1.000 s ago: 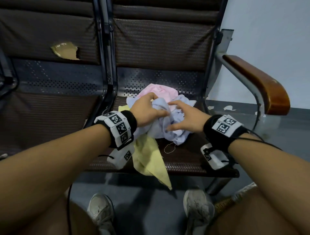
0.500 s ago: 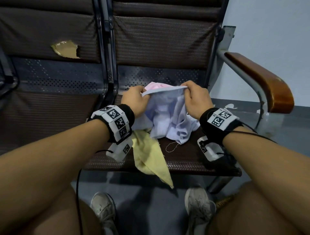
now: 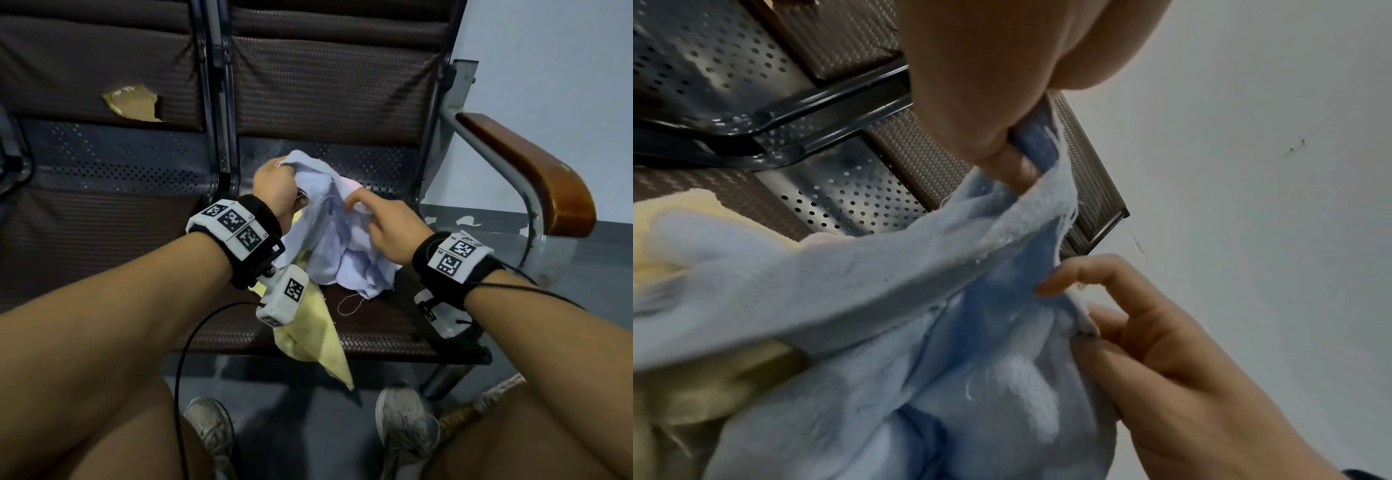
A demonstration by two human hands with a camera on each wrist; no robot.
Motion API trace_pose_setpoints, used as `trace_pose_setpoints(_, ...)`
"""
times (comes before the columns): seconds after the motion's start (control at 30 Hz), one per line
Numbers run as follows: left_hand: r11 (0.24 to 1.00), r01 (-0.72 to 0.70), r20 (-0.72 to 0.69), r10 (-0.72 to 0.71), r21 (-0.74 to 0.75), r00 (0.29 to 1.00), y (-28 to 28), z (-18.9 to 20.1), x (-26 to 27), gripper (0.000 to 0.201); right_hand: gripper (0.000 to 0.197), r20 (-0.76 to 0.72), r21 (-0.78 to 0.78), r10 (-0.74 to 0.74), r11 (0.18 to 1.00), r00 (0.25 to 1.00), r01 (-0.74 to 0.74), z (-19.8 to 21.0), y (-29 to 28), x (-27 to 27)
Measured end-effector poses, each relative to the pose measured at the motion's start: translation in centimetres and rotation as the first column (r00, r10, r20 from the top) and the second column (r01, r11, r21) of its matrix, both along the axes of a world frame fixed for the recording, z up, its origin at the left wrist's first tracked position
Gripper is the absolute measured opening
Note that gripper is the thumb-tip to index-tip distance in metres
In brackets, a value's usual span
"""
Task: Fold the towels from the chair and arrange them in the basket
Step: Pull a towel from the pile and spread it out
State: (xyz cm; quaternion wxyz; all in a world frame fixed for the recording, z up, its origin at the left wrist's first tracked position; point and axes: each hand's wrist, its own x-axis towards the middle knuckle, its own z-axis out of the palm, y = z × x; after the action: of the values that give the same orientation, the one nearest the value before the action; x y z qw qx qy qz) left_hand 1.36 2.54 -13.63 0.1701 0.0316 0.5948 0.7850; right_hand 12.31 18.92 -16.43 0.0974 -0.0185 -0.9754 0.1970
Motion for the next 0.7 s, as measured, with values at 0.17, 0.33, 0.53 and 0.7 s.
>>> trace_pose_setpoints(0.17,0.999,0.016,0.037,-0.018,0.047,0.999,0.8,0.4,1.0,0.036,0.032,0.305,-0.05,0.0,0.999,0.952,0.016,-0.3,-1.6,-0.4)
trace_pose_setpoints(0.33,0.992,0.102,0.044,-0.105,0.076,0.993,2.0,0.3,2.7,0.034,0.041,0.224,-0.141,-0.085,0.983,0.971,0.118,-1.5,-4.2,-2.2)
trace_pose_setpoints(0.53,0.998,-0.033,-0.145,0.024,-0.055,0.989,0.0,0.0,0.2,0.033,0.024,-0.022,-0.439,-0.303,0.859,0.953,0.263,-0.1,-1.7,-2.8)
trace_pose_setpoints(0.7,0.983,-0.166,-0.149,0.154,-0.077,0.977,-1.7,-1.0,-2.4,0.032,0.019,-0.293,-0.477,-0.349,0.86,0.89,0.18,1.4,0.6,-2.2)
